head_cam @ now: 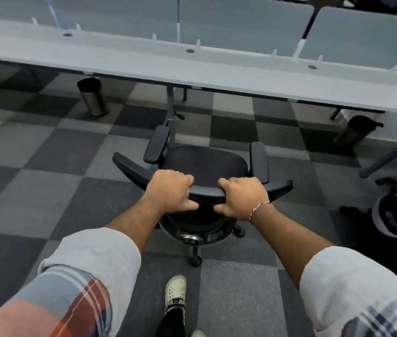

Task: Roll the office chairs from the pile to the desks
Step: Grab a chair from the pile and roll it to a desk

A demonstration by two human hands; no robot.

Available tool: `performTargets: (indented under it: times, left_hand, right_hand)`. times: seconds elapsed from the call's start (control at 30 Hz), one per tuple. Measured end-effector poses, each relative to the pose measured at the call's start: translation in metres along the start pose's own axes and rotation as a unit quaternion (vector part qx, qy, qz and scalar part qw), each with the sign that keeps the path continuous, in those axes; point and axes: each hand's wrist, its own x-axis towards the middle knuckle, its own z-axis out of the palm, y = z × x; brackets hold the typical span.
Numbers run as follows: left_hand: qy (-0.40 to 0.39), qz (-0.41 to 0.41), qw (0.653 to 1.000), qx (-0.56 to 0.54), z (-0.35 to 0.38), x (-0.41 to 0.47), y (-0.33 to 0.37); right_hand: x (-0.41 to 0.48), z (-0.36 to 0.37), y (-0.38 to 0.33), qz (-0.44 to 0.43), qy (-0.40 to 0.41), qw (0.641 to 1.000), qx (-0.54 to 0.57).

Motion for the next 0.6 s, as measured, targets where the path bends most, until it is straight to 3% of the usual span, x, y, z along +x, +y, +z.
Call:
performTargets:
  times: [0.6]
  left_hand:
    - [0.007,-0.162,0.987,0.011,0.009,-0.158,-0.087]
  right_hand:
    - [0.047,-0.023,-0.149,-0.182,0.026,0.983,-0.001]
